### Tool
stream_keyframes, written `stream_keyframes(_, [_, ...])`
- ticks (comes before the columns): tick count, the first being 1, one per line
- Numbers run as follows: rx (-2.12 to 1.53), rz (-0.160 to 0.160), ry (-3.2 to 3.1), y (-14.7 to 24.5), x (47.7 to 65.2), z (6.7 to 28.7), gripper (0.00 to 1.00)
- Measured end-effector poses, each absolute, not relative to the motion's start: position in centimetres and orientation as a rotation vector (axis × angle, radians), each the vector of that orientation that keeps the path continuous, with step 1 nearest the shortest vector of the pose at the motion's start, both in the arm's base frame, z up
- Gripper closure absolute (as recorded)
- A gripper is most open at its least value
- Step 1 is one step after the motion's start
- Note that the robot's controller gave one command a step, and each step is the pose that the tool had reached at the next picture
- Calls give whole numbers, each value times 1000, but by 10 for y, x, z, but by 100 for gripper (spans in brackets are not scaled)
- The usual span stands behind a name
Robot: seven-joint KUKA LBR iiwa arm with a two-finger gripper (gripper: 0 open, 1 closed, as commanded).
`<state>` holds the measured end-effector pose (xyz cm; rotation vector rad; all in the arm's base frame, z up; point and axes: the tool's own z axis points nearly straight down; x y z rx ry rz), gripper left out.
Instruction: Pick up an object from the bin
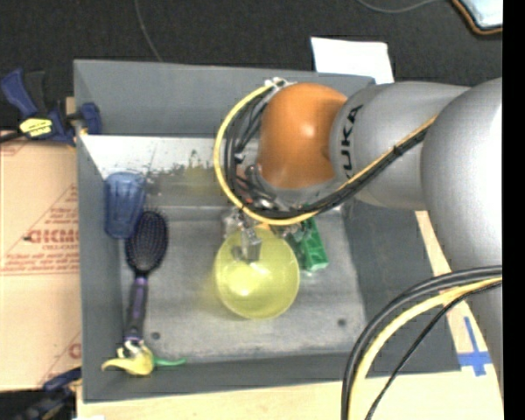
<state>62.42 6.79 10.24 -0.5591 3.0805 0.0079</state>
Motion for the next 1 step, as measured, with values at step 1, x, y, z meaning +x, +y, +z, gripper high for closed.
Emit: stream_keyframes(1, [-558,8,3081,67,624,149,100])
